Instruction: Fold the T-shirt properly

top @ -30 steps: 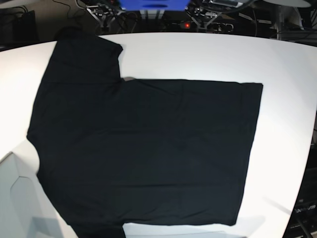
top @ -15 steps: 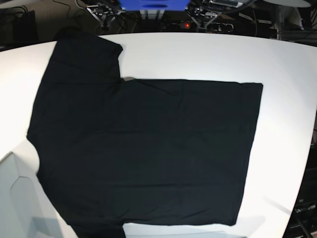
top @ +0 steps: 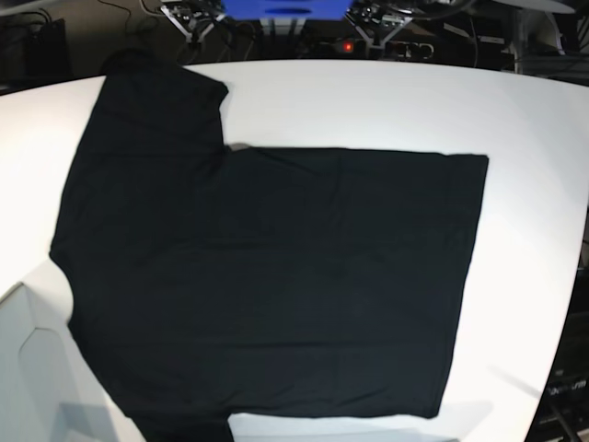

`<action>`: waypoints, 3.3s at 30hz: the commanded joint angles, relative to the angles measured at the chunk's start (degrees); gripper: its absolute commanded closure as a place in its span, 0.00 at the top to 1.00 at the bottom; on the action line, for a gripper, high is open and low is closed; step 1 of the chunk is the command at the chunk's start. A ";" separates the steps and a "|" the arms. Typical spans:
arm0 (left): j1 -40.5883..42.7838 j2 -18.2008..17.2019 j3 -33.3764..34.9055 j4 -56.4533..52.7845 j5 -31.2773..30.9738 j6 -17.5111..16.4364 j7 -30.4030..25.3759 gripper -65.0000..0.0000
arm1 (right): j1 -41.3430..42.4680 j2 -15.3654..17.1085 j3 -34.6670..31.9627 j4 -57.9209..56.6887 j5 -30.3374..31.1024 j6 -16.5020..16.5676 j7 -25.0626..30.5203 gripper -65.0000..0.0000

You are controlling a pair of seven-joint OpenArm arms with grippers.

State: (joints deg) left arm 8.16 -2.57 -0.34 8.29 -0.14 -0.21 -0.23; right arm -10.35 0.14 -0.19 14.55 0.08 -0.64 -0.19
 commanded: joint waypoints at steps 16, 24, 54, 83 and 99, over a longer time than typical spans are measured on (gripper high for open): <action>33.29 -8.11 -0.32 51.35 -0.34 0.08 0.27 0.00 | -31.63 0.08 -0.12 43.87 0.14 0.95 -0.03 0.00; 49.46 -14.97 -3.75 78.96 -13.26 0.34 0.19 0.00 | -46.40 1.57 0.32 68.22 0.23 0.95 -0.03 0.00; 33.29 -16.90 -25.90 94.61 -35.24 -0.10 10.91 0.66 | -51.06 3.59 4.01 101.89 0.23 1.04 -0.03 0.42; 15.88 -14.62 -19.05 74.74 -37.26 -0.19 12.67 0.04 | -50.18 5.18 5.24 101.81 0.06 1.04 -0.03 0.42; 21.86 -14.62 -19.66 78.61 -37.35 -0.19 12.23 0.00 | -39.28 1.92 19.48 100.22 8.32 14.67 -11.73 0.46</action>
State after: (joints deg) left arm 29.39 -16.82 -19.77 86.43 -37.58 -0.64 10.74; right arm -48.62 2.02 19.29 113.97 7.94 13.13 -13.13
